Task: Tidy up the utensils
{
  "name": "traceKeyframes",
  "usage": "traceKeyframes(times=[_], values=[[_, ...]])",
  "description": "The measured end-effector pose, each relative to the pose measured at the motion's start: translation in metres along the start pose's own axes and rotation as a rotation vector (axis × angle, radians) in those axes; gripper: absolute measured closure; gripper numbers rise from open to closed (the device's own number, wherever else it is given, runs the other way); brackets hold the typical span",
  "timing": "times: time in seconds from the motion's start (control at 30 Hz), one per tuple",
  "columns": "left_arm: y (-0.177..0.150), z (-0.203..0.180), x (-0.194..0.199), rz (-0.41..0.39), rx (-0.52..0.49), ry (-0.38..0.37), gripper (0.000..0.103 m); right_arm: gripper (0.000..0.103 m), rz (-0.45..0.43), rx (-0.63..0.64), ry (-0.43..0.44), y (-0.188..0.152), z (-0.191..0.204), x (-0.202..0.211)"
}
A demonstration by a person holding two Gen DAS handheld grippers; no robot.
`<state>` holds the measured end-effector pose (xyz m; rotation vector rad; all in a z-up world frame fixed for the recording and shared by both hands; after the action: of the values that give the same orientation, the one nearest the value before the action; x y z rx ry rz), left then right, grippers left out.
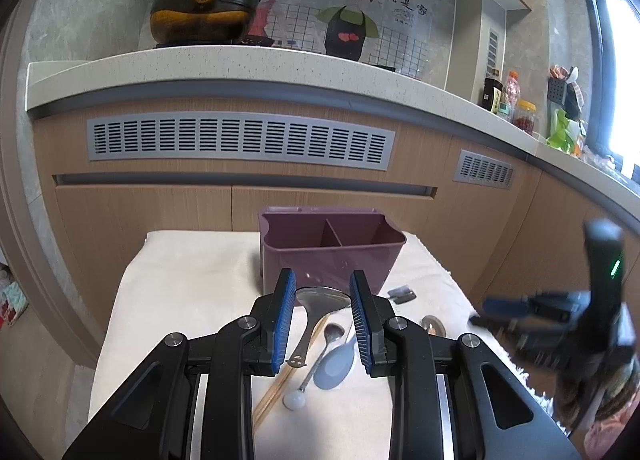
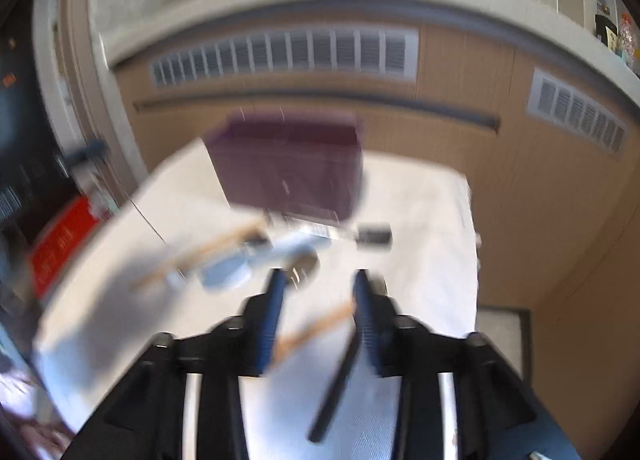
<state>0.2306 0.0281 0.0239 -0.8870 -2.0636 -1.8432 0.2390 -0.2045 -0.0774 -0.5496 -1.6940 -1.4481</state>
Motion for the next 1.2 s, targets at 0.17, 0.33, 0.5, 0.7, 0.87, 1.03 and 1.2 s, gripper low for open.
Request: traceKeyframes(times=[0.17,0.33,0.5,0.7,0.87,1.03,1.2], values=[[-0.006,0.005,-0.009,0.023,0.02,-0.006,0.074,0.07,0.157,-0.209,0.08,-0.012,-0.005,-0.052],[-0.009,0.011,-0.01,0.028,0.031,0.0,0.074,0.076,0.223,-0.283,0.009,0.001,-0.001,-0.091],[-0.012,0.017,-0.008,0.022,0.047,0.003,0.074,0.092,0.137,-0.155,-0.086,0.009,0.005,-0.095],[-0.018,0.022,-0.01,0.032,0.064,0.004,0.074,0.093,-0.009,-0.121,-0.019,0.004,0.01,-0.037],[-0.02,0.015,-0.01,0.032,0.066,-0.005,0.074,0.093,-0.157,-0.103,0.003,0.013,0.016,0.028],[-0.005,0.001,-0.002,0.007,0.038,-0.013,0.074,0.093,-0.308,-0.091,0.018,0.052,0.015,0.08],[0.063,-0.02,0.016,-0.098,-0.043,-0.03,0.074,0.093,-0.512,-0.034,-0.041,0.123,0.016,0.134]])
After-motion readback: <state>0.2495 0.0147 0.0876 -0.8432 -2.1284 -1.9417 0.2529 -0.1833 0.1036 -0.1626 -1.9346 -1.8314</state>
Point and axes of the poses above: each gripper's, at about its wrist camera, not at the fingertips, and x roughly against the way its jaws point, z to its left, y to its top, the point moved 6 cm from there along -x, roughly the way its jaws point, and after that the axes turned 8 degrees about z, right-handed, at the moved point
